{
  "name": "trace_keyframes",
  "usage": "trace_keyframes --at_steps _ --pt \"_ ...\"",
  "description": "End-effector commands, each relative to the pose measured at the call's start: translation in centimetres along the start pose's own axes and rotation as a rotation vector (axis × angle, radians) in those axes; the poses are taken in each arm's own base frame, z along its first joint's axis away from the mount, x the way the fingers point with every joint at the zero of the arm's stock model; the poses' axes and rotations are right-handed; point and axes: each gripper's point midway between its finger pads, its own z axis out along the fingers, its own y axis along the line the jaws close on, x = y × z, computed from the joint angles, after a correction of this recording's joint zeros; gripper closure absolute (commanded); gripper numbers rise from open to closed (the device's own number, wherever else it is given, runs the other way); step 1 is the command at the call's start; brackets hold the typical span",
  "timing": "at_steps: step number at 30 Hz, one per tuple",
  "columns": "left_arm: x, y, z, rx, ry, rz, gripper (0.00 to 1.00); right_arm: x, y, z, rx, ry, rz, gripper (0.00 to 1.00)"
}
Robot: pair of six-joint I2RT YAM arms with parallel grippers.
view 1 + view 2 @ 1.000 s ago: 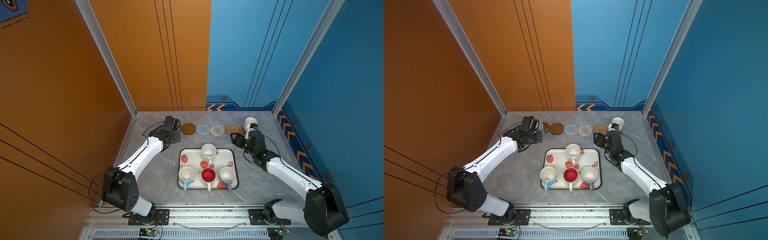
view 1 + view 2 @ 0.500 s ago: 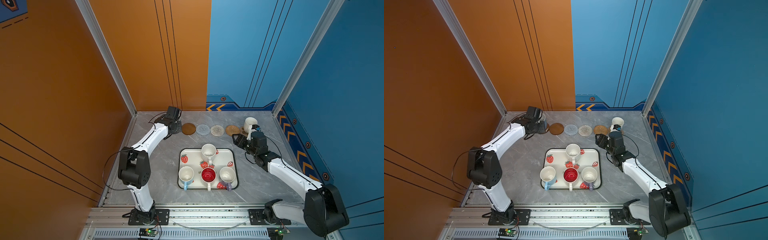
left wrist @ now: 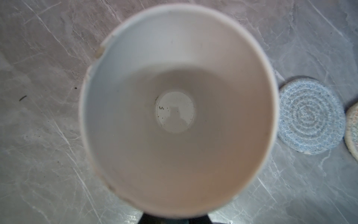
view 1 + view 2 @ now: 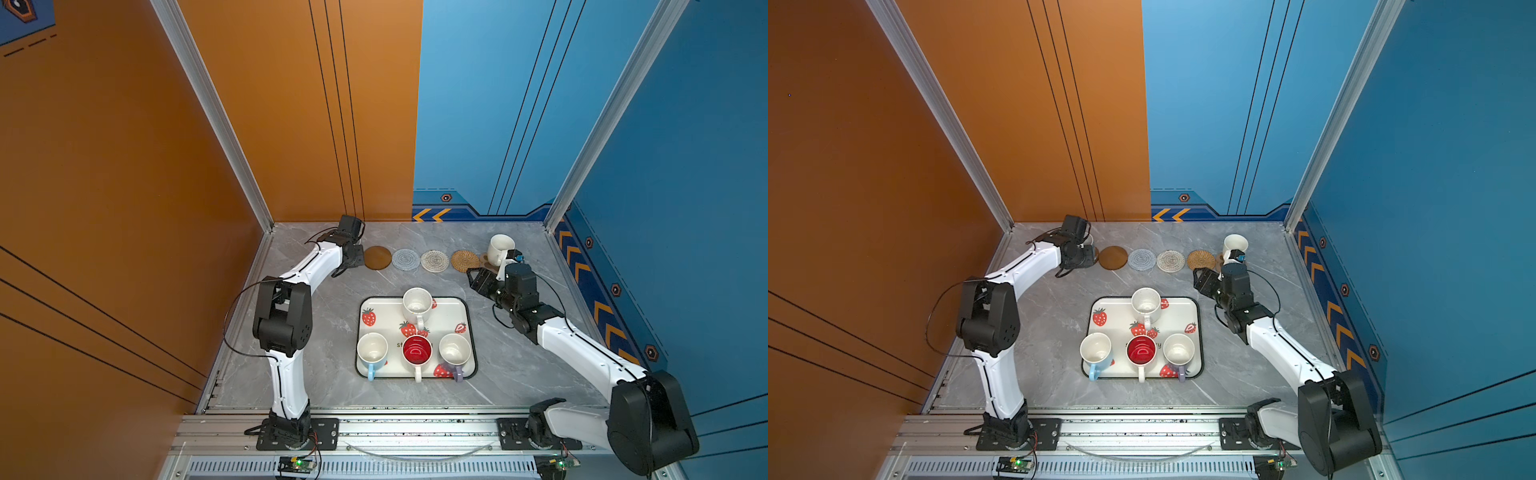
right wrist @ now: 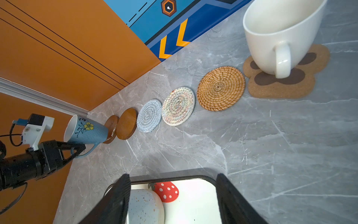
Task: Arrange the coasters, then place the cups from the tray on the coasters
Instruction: 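Lower the light blue mug onto the glossy brown coaster and open the left gripper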
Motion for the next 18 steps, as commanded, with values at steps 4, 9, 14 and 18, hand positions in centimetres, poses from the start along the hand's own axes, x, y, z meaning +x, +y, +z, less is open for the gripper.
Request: trace_keyframes --at_steps 4,9,14,18 --pt "-5.0 0.3 -0.7 -0.008 -0.138 -0.055 1.00 -0.2 0.3 -0.3 -0.021 -0.008 0.016 0.32" --pt "-5.1 0.4 0.2 -0.014 -0.132 -0.047 1.00 -0.2 0.2 -0.2 -0.019 -0.005 0.017 0.32" --pt "-4.9 0.8 0.9 -0.022 -0.120 -0.055 1.00 -0.2 0.2 -0.1 -0.017 -0.004 0.018 0.32" --pt "-4.8 1.0 1.2 -0.022 -0.114 -0.060 1.00 -0.2 0.2 0.1 -0.018 -0.001 0.017 0.32"
